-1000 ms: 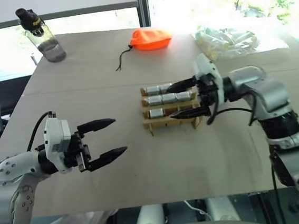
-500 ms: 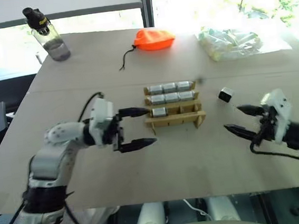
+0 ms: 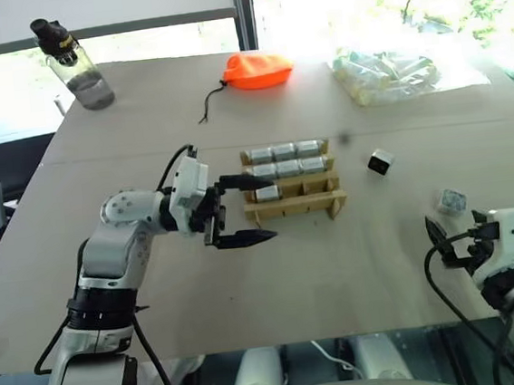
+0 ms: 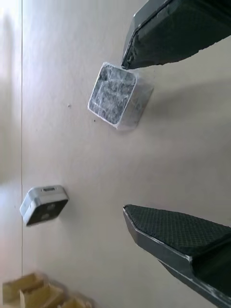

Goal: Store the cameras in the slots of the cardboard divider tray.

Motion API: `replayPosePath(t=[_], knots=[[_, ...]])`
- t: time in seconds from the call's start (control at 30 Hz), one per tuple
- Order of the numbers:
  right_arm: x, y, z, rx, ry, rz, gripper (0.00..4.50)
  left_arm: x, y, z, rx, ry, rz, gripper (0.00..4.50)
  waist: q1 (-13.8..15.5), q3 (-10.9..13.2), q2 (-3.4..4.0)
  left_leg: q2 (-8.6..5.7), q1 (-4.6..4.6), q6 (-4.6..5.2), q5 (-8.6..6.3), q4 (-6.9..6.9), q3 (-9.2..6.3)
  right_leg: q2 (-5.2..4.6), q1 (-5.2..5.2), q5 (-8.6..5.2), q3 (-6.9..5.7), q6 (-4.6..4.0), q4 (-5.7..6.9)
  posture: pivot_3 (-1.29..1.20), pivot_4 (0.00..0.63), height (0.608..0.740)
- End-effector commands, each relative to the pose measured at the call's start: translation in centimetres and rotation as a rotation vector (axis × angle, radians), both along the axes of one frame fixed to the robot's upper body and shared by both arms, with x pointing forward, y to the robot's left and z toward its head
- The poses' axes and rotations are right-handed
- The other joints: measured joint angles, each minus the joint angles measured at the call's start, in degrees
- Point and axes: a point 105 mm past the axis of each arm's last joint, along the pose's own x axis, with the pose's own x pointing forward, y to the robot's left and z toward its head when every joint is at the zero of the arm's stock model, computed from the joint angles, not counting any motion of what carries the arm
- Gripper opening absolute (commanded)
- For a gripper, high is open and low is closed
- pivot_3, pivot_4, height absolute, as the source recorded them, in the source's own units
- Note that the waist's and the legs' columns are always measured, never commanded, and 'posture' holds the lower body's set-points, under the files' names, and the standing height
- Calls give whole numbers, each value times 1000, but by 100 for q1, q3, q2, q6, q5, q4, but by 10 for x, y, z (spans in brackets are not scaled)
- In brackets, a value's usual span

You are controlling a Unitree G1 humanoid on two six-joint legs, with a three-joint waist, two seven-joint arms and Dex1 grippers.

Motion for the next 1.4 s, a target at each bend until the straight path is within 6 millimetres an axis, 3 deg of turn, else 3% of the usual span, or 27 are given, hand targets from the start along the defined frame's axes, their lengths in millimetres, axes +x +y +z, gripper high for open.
replayPosePath(t=[0.03,0.27,0.67,0.77,0.83,0.9,0.97,1.03,1.17,1.27,1.4], knots=[[11,0,0,-10,-50,-108,4440,-4,-2,7,-9,-38,-10,4500,-9,0,0,0,-1,0,0,-1,-1,1,-1,0,0,-1,0,0,150,740],[39,-18,-15,42,-44,-331,4440,-8,1,10,-4,-62,14,4500,-70,-1,-1,-2,-5,0,0,-2,-1,-5,-4,1,3,-3,0,0,150,740],[53,-12,-24,159,-55,-358,4440,-3,7,13,16,-120,123,4500,-96,-1,0,-3,-4,0,0,-8,-3,-7,-4,2,21,-3,3,0,150,740],[54,-12,-24,159,-56,-363,3636,-4,7,11,22,-120,130,4500,-96,-1,0,-3,-4,0,0,-8,-3,-8,-5,2,22,-3,3,0,150,740],[54,-10,-23,159,-58,-359,2674,-3,7,11,23,-118,136,4500,-97,-1,0,-2,-4,0,0,-8,-3,-7,-5,2,22,-4,2,0,150,740],[54,-6,-21,143,-64,-344,2003,-2,8,11,22,-112,138,4500,-96,0,0,-3,-4,0,0,-8,-3,-8,-5,2,22,-4,2,0,150,740],[56,-2,-17,96,-77,-312,2003,0,8,11,25,-105,140,4500,-98,0,0,-2,-4,0,0,-8,-2,-8,-5,2,22,-3,2,0,150,740],[59,5,-8,59,-105,-246,2003,4,8,9,39,-80,160,4500,-99,-1,0,-3,-4,0,0,-8,-2,-7,-5,2,22,-3,2,0,150,740],[64,44,7,151,-111,80,2003,16,5,9,54,-38,209,4500,-97,0,0,-4,-4,1,0,-7,-3,-7,-4,2,22,-3,2,0,150,740],[59,74,30,-121,-188,415,2003,23,1,13,42,-2,216,4500,-92,1,2,-5,-5,2,0,-7,-3,-6,-4,2,22,-3,1,0,150,740],[52,96,42,-501,-278,729,2003,31,-6,19,18,81,220,4500,-93,2,-4,-13,-6,17,-9,1,5,-9,-4,2,9,0,-3,0,150,740]])
